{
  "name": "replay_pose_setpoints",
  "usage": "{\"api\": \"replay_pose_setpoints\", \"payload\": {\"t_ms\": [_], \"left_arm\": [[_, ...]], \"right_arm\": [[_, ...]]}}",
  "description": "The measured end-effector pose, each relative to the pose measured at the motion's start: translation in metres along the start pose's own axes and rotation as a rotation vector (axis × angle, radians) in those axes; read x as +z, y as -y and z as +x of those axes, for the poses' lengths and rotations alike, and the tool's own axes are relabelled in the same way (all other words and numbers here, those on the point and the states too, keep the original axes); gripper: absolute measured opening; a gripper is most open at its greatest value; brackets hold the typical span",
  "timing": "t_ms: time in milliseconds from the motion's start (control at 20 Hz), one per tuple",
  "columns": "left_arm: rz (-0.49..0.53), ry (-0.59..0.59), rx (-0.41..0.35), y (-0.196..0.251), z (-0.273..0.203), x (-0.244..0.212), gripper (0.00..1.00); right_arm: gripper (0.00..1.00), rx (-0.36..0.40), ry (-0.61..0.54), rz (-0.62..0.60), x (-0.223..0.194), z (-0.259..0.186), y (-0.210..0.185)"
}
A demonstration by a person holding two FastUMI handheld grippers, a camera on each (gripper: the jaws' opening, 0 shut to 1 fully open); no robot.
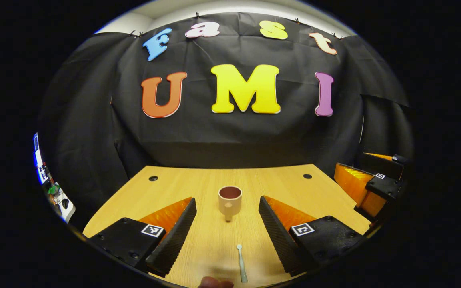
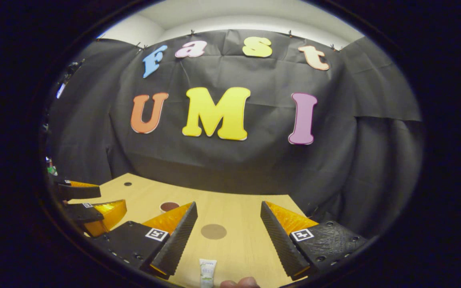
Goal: Put the toothbrush and toothpaste on the desktop into the cup, then pick up the cup and place it on the coaster on the desktop.
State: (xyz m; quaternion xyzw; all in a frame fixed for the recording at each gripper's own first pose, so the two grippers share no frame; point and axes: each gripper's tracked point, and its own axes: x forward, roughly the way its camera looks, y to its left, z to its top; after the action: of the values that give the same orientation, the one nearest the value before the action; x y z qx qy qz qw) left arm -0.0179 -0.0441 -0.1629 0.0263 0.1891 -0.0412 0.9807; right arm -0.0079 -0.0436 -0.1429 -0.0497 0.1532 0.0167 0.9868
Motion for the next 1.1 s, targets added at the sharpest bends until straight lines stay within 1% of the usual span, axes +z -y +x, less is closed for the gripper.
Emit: {"api": "replay_pose_setpoints", "payload": {"t_ms": [50, 100, 200, 250, 300, 350, 400, 450, 700, 750, 800, 900, 1000, 1050, 1100], "left_arm": [[-0.002, -0.037, -0.01, 0.003, 0.001, -0.016, 0.99], [-0.008, -0.072, -0.018, 0.006, 0.001, -0.031, 1.0], [-0.017, -0.151, -0.025, 0.017, 0.004, -0.061, 1.0], [-0.017, -0.181, -0.029, 0.02, 0.005, -0.074, 1.0], [-0.018, -0.209, -0.033, 0.024, 0.006, -0.087, 1.0], [-0.021, -0.237, -0.039, 0.028, 0.008, -0.101, 1.0], [-0.026, -0.267, -0.042, 0.031, 0.01, -0.116, 1.0], [-0.034, -0.291, -0.038, 0.033, 0.013, -0.128, 1.0], [-0.058, -0.376, 0.002, 0.031, 0.039, -0.177, 1.0], [-0.061, -0.389, 0.011, 0.029, 0.044, -0.182, 1.0], [-0.067, -0.399, 0.017, 0.029, 0.048, -0.186, 1.0], [-0.067, -0.423, 0.017, 0.03, 0.055, -0.194, 1.0], [-0.054, -0.45, 0.012, 0.03, 0.059, -0.202, 0.98], [-0.048, -0.468, 0.015, 0.03, 0.059, -0.206, 0.93], [-0.048, -0.484, 0.013, 0.029, 0.059, -0.21, 0.9]], "right_arm": [[0.98, 0.006, -0.031, -0.005, -0.013, 0.0, 0.0], [0.95, 0.013, -0.059, -0.007, -0.028, 0.0, -0.001], [0.95, 0.022, -0.121, -0.001, -0.056, 0.002, -0.002], [0.98, 0.027, -0.156, 0.003, -0.069, 0.001, -0.003], [0.96, 0.031, -0.189, 0.007, -0.084, 0.0, -0.002], [0.96, 0.034, -0.217, 0.009, -0.095, -0.001, -0.002], [0.98, 0.036, -0.237, 0.01, -0.106, -0.003, -0.001], [0.96, 0.035, -0.251, 0.009, -0.114, -0.003, 0.002], [0.96, 0.031, -0.319, -0.012, -0.142, 0.002, 0.009], [0.94, 0.034, -0.331, -0.018, -0.146, 0.003, 0.01], [0.96, 0.038, -0.338, -0.018, -0.148, 0.002, 0.011], [0.96, 0.044, -0.338, -0.015, -0.147, 0.003, 0.009], [0.96, 0.049, -0.342, -0.021, -0.151, 0.005, 0.008], [0.96, 0.052, -0.349, -0.022, -0.154, 0.006, 0.007], [0.96, 0.054, -0.356, -0.021, -0.158, 0.006, 0.005]]}}
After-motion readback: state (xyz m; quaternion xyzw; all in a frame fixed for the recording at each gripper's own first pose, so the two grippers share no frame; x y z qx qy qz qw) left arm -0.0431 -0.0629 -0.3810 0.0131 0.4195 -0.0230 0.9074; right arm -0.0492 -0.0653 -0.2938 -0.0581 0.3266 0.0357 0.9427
